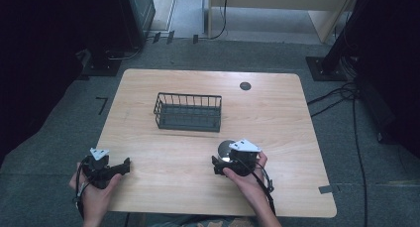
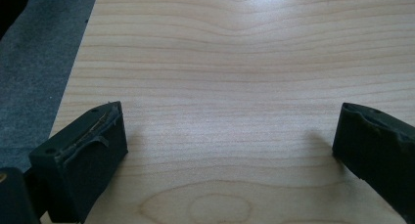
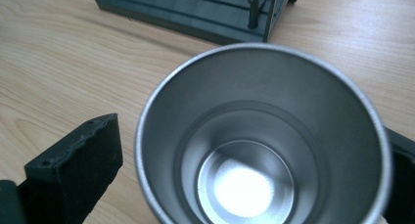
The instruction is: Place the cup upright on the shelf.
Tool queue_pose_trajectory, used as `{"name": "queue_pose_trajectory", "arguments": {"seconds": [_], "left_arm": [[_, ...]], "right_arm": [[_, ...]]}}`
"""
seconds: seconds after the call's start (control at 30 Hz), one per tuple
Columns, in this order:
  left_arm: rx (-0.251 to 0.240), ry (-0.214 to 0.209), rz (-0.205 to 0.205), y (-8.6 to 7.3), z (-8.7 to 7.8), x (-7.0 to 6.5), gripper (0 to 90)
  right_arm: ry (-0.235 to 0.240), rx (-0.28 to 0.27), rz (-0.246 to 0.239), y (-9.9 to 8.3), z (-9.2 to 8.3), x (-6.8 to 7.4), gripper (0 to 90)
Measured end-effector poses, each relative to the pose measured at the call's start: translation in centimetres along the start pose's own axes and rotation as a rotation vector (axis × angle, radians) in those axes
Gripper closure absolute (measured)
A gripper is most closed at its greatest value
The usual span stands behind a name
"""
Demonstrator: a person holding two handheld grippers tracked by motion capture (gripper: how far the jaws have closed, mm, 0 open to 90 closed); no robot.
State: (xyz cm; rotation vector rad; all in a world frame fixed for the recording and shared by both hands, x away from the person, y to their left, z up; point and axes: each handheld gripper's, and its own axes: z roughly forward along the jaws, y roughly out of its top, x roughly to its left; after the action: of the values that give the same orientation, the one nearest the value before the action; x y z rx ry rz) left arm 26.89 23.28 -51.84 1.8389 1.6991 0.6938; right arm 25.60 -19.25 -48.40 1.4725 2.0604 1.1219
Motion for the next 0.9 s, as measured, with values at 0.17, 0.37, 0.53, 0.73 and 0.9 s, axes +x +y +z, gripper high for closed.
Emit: {"name": "queue_pose_trajectory", "arguments": {"seconds": [0.17, 0.37, 0.53, 0.73, 0.9], "left_arm": [[0.000, 0.000, 0.000, 0.0, 0.0, 0.0, 0.0], [0.000, 0.000, 0.000, 0.0, 0.0, 0.0, 0.0], [0.000, 0.000, 0.000, 0.0, 0.0, 0.0, 0.0], [0.000, 0.000, 0.000, 0.0, 0.0, 0.0, 0.0], [0.000, 0.000, 0.000, 0.0, 0.0, 0.0, 0.0]], "right_arm": [[-0.028, 0.026, -0.003, -0.4, 0.9, 0.1, 1.1], [-0.091, 0.034, -0.009, -0.8, 1.4, 0.2, 15.7], [-0.089, 0.024, -0.005, -0.9, 1.3, 0.0, 17.5], [-0.078, 0.010, 0.002, -0.5, 1.1, 0.1, 17.6], [-0.065, -0.011, 0.003, 0.3, 0.8, 0.3, 17.6]]}}
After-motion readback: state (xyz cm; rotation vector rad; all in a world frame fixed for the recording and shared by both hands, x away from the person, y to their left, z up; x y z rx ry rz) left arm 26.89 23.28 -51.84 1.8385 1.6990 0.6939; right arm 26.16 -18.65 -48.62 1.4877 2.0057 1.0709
